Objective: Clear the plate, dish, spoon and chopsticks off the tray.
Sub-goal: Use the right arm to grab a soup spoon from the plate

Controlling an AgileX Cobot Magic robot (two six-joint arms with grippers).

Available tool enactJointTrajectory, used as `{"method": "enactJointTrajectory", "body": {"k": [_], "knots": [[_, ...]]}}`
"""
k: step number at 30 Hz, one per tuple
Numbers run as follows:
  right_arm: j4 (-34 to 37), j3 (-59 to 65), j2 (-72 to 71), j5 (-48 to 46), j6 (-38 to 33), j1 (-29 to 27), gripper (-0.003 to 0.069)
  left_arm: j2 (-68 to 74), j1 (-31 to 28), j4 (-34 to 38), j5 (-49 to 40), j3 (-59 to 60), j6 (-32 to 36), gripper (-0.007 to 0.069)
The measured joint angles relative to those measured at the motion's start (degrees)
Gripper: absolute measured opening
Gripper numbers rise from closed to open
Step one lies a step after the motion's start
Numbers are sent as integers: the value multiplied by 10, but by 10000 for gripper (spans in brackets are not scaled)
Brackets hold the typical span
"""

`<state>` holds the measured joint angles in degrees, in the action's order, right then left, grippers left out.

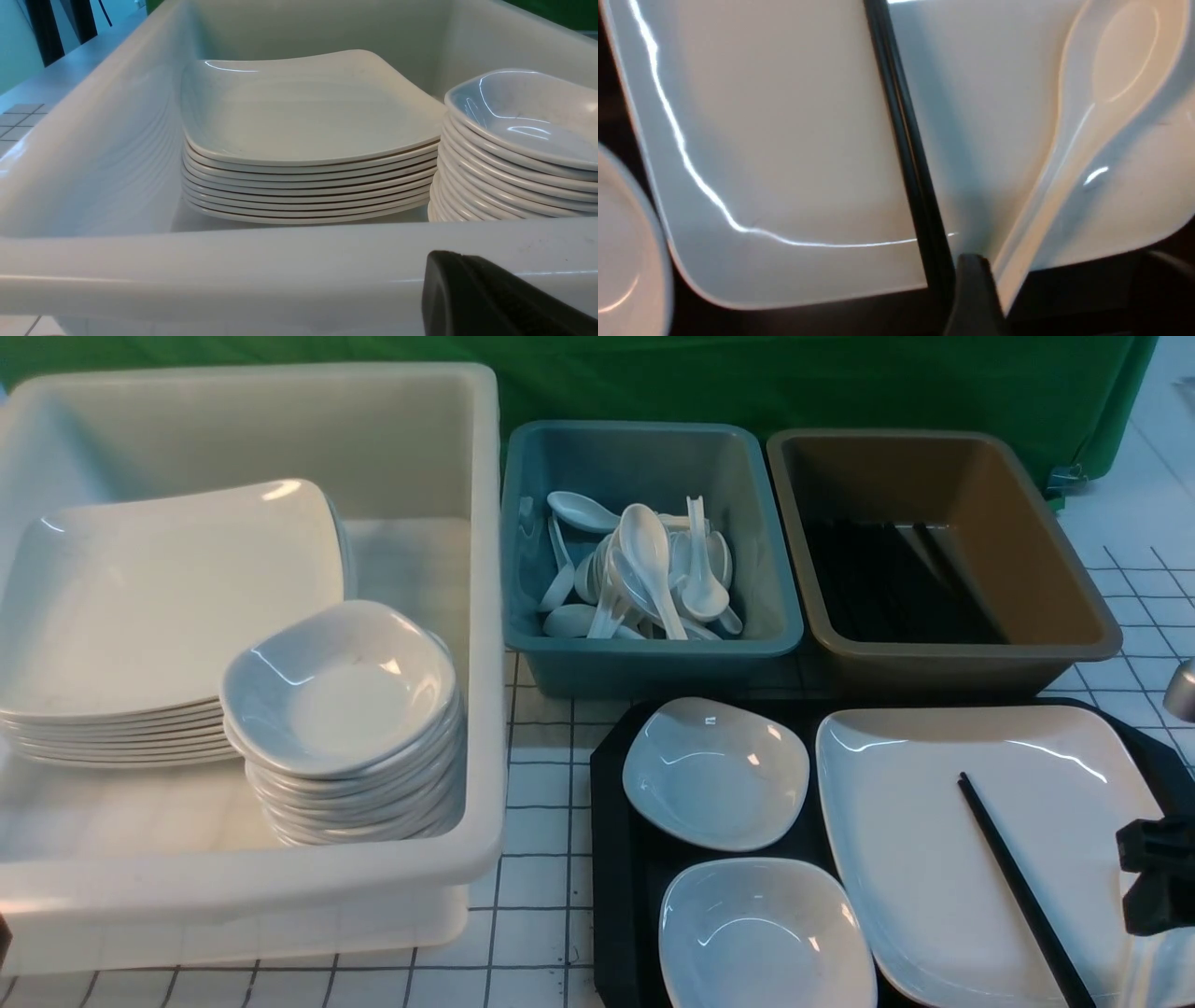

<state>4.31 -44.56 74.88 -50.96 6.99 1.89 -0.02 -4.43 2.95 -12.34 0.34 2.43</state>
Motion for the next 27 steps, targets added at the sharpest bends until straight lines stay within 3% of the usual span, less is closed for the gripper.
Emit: {"method": "enactJointTrajectory", "body": {"k": [11, 27], "knots": [[-18, 0, 113, 26, 23, 8, 458, 0, 0, 0, 0, 0, 0, 5], [-69, 0, 150, 76, 58, 9, 435, 0, 0, 0, 0, 0, 0, 5]]}}
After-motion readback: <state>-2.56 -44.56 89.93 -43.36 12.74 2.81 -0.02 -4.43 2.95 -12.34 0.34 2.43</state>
